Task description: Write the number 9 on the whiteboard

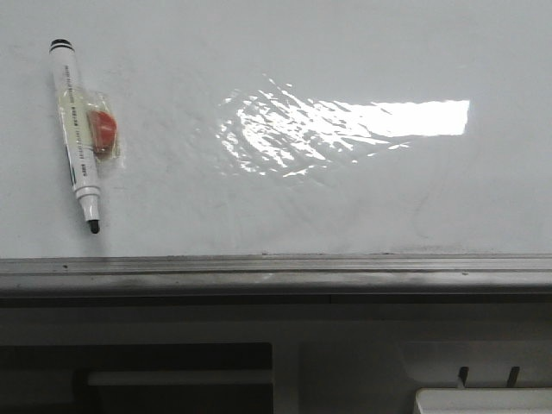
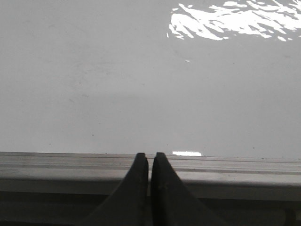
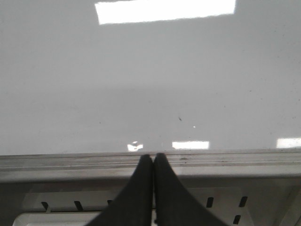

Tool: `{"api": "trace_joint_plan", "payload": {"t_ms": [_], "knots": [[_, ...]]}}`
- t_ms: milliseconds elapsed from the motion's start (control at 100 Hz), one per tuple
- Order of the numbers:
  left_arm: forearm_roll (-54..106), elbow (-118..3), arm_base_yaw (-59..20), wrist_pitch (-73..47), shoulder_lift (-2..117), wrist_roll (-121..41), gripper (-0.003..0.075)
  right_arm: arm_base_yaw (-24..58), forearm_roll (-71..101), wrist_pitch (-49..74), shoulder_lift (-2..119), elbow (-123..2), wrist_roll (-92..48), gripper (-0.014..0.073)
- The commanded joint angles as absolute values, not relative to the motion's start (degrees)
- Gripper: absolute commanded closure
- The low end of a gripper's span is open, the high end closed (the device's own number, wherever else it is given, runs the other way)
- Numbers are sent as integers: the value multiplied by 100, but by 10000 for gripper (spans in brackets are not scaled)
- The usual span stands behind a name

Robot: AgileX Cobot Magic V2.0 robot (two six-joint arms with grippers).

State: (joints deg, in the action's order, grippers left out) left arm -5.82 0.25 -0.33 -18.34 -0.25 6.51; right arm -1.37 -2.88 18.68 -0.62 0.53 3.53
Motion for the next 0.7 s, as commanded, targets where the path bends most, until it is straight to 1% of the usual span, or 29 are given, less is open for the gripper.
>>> {"api": "trace_joint_plan", "payload": {"t_ms": [0,190,360,530,690], "knots": [[-546,261,-18,-1351,-183,699,740,-158,-347,1349,-155,207,310,663],[-501,261,-18,-1090,-183,699,740,-158,-172,692,-155,207,310,663],[-432,261,-18,-777,-183,699,740,-158,-164,578,-155,207,310,663],[-373,261,-18,-478,-183,699,740,-158,-137,196,-155,207,310,663],[-540,261,-18,-489,-183,699,740,-158,112,0,-155,207,332,663]]}}
